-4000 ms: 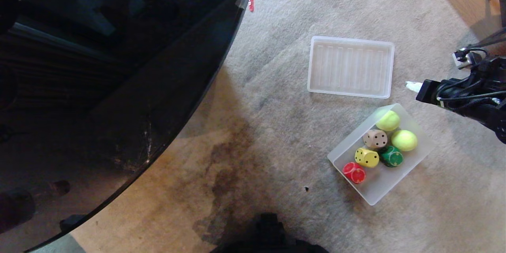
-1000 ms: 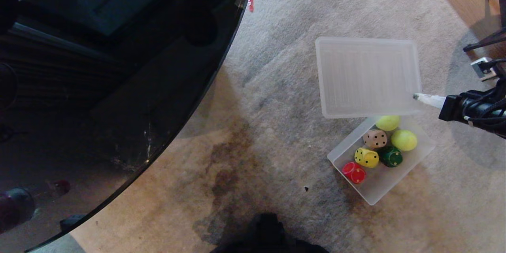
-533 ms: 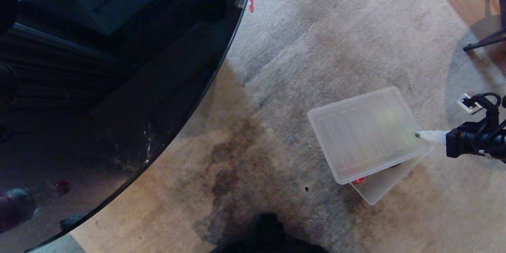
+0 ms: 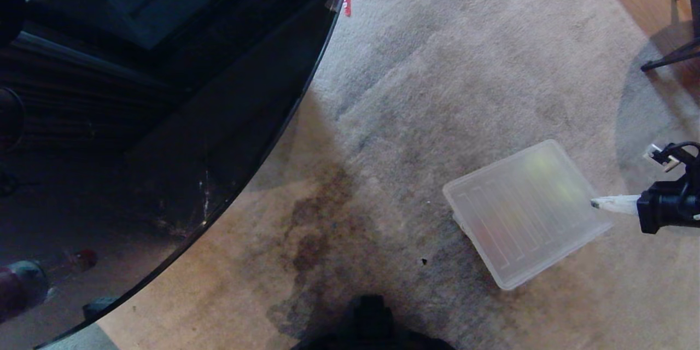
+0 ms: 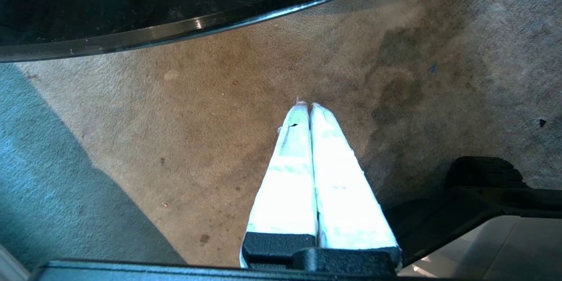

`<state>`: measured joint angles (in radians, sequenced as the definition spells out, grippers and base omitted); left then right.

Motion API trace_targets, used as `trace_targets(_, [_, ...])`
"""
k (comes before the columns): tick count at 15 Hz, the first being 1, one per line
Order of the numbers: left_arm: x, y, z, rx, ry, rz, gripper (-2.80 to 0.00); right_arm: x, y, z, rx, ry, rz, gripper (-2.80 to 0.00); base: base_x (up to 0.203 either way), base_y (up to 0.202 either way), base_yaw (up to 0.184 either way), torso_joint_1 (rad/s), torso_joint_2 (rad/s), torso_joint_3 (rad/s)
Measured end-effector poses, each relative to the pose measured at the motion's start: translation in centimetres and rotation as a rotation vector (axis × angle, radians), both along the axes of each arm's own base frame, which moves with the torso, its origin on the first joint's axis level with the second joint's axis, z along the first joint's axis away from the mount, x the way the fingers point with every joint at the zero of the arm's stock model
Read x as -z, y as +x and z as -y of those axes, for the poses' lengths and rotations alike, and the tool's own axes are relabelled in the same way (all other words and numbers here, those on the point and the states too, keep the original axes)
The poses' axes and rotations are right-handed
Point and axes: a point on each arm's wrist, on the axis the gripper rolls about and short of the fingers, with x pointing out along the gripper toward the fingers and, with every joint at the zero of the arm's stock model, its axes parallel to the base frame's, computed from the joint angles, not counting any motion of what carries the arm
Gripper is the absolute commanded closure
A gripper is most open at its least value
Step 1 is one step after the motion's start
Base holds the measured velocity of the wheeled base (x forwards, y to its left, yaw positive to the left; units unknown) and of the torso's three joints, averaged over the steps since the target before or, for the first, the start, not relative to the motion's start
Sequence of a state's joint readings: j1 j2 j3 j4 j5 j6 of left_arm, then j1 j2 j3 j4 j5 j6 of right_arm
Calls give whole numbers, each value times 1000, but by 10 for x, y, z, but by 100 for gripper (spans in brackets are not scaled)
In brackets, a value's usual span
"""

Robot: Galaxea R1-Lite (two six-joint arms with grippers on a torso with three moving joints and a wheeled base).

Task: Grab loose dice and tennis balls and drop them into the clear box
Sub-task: Close the lid

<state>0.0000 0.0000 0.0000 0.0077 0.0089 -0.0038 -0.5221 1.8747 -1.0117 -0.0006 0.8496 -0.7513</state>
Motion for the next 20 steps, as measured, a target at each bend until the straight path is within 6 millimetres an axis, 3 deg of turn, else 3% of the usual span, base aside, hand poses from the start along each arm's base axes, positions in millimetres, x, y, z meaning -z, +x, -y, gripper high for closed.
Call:
trace_targets(9, [0, 0, 0, 0, 0, 0, 0, 1, 27, 25, -7, -104, 30, 0, 0, 0, 0, 0, 0, 0])
trace_targets(17, [0, 0, 0, 0, 0, 0, 0, 5, 44, 33, -29, -142, 60, 0, 0, 0, 0, 0, 0, 0])
trace_targets(18, [0, 0, 0, 0, 0, 0, 0, 5, 44, 34, -32, -145, 62, -228, 0, 0, 0, 0, 0, 0])
trace_targets(19, [0, 0, 0, 0, 0, 0, 0, 5, 44, 34, -33, -148, 62, -280, 0, 0, 0, 0, 0, 0])
trace_targets(20, [0, 0, 0, 0, 0, 0, 0, 4, 44, 34, -33, -151, 65, -280, 0, 0, 0, 0, 0, 0])
